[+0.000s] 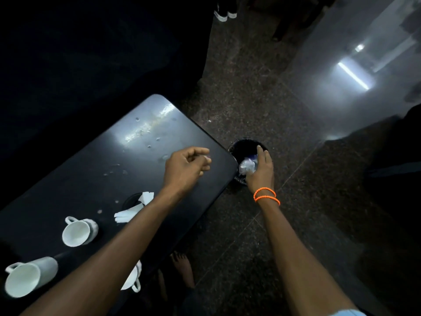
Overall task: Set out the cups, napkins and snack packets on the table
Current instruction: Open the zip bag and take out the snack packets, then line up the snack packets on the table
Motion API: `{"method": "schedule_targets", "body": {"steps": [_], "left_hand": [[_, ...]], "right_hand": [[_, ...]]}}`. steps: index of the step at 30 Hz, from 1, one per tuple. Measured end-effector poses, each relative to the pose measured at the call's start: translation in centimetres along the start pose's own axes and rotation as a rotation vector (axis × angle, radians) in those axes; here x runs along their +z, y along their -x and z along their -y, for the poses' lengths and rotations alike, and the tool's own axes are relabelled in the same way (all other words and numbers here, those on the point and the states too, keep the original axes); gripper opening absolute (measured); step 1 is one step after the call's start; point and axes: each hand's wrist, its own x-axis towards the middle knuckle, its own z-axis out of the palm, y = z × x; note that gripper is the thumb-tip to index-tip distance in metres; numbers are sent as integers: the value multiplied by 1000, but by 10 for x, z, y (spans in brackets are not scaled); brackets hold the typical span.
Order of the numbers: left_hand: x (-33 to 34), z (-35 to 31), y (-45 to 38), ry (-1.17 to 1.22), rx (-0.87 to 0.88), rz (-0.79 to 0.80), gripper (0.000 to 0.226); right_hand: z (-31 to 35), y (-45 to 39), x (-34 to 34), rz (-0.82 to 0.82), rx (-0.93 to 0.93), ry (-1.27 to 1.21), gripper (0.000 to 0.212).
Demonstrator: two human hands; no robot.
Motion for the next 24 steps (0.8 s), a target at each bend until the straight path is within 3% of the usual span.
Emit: {"method": "schedule_targets", "body": {"steps": [6,13,17,21,24], "left_hand": [[-70,-4,13,111,37,-206,19],[-202,13,61,220,30,-487,21],[-292,53,104,259,-4,-695,20],[-373,111,149,313,-97,-964,17],[-414,166,186,273,-212,-1182,14]], "right_hand": [[103,13,17,-65,-212,-149,71],[248,87,91,11,-566,-298,69],[309,158,155,173,-704,-347,64],[346,242,216,437,-795,-311,60],[358,302,257,644,-895,-203,46]]}}
